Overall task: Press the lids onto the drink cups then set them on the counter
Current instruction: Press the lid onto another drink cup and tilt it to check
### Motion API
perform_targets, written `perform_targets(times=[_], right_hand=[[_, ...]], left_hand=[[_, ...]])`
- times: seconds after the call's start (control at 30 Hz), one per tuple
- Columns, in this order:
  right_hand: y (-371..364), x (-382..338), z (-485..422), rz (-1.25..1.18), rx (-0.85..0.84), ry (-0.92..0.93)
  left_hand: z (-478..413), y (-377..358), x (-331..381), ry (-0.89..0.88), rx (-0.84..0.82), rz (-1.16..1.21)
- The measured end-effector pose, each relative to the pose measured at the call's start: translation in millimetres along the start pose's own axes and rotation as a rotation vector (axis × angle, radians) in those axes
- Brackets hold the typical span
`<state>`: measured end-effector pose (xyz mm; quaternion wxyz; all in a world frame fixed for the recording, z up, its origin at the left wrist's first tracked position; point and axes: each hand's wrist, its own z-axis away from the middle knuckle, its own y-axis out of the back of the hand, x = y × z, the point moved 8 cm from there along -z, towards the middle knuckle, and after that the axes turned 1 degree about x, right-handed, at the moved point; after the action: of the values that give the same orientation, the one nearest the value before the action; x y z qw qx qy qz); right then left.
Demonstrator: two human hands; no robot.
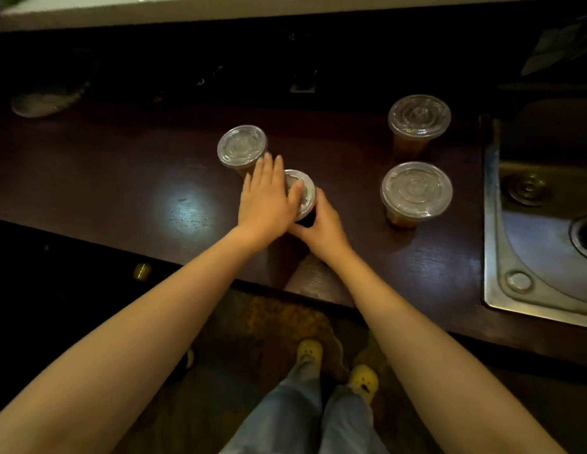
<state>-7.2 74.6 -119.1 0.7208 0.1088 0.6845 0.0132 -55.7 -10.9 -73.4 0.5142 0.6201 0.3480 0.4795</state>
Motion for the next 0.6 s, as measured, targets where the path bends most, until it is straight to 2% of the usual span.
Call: perform_targets(times=[0.03, 0.1, 0.2, 0.27, 0.33, 0.37, 0.5, 0.6], right_hand=[[-3.6, 1.0, 5.5, -0.001, 0.033, 0.003], [-9.4, 3.6, 17.3, 0.005, 0.044, 0.025], [0.0, 6.9, 19.2, 0.026, -0.007, 0.048], [2.3, 6.5, 11.9, 0.029, -0.135, 0.043], [-2.5, 5.3, 4.1, 0.054, -0.259, 0.024], [-3.5, 4.0, 0.8, 0.086, -0.251, 0.024], [-5.1, 5.2, -0.2, 0.154, -0.039, 0.037], [-8.9, 8.8, 3.0, 0.155, 0.004, 0.043]], left_hand=[[1.1, -4.4, -5.7, 0.082, -0.030, 0.098], [0.6, -5.7, -7.2, 0.070, -0.028, 0.157], [0.6, 5.1, 2.4, -0.186, -0.053, 0.167], [4.2, 8.0, 12.3, -0.412, -0.124, 0.043], [4.1, 7.2, 20.5, -0.510, -0.130, -0.110], [1.7, 7.6, 23.3, -0.481, -0.108, -0.126], [-7.5, 0.5, 20.2, -0.221, -0.044, -0.054], [-4.6, -1.1, 18.7, -0.217, 0.006, -0.064]])
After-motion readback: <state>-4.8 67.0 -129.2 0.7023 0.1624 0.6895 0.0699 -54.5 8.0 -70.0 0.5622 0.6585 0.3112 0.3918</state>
